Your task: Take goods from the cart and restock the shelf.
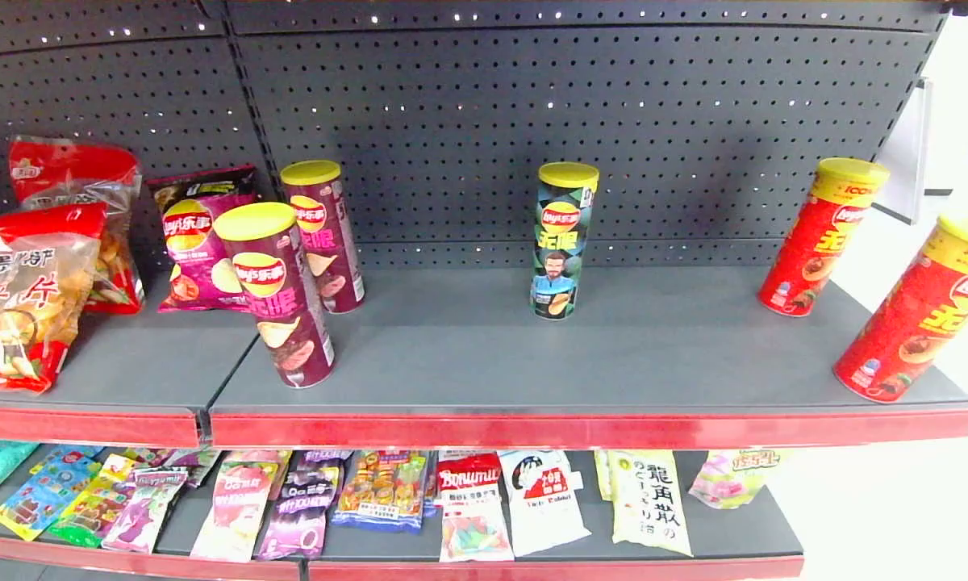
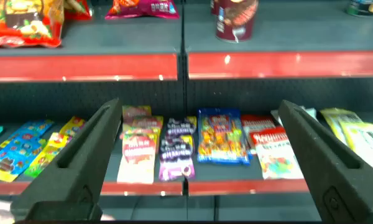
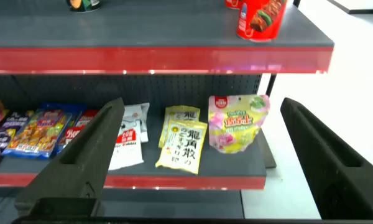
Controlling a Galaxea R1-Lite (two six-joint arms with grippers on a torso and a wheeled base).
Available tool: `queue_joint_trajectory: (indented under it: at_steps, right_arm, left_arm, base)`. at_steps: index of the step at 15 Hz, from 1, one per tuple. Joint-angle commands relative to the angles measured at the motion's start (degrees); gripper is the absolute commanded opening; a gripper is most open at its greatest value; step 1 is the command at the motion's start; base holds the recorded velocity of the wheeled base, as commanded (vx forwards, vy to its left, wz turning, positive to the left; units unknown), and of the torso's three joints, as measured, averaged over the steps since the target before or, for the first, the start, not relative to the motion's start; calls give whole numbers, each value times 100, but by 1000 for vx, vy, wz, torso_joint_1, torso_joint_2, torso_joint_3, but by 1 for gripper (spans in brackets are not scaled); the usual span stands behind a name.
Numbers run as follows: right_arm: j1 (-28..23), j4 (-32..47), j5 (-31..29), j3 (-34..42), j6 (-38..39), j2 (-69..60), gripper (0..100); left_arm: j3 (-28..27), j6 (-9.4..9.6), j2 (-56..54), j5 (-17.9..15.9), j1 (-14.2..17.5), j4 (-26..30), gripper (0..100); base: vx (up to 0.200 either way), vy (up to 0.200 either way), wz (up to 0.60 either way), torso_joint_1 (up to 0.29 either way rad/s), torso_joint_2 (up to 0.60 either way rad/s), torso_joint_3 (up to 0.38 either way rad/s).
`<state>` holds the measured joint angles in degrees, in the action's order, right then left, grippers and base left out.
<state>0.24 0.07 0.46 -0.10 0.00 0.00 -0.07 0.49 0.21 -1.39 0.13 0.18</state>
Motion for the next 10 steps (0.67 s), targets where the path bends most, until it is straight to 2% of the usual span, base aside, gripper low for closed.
queue_joint_trajectory:
  at_steps: [1, 6, 7, 10]
  right_arm:
    - [2, 1, 6, 1, 0, 0, 100]
    - [2, 1, -20, 10, -26, 0, 100]
    - [2, 10, -29, 1, -26, 9, 100]
    - [2, 10, -29, 1, -26, 0, 100]
  left_arm:
    - [-1, -5, -3, -2, 4, -1, 100]
    - [-1, -5, -3, 7, 4, -1, 100]
    - [-1, -5, -3, 7, 4, -1, 100]
    - [-1, -5, -3, 7, 4, -1, 100]
  base:
    - [-200, 0, 0, 2, 2, 2]
    - [-200, 0, 0, 1, 3, 4]
    - [-200, 0, 600, 2, 2, 2]
    - [0, 0, 600, -4, 1, -2]
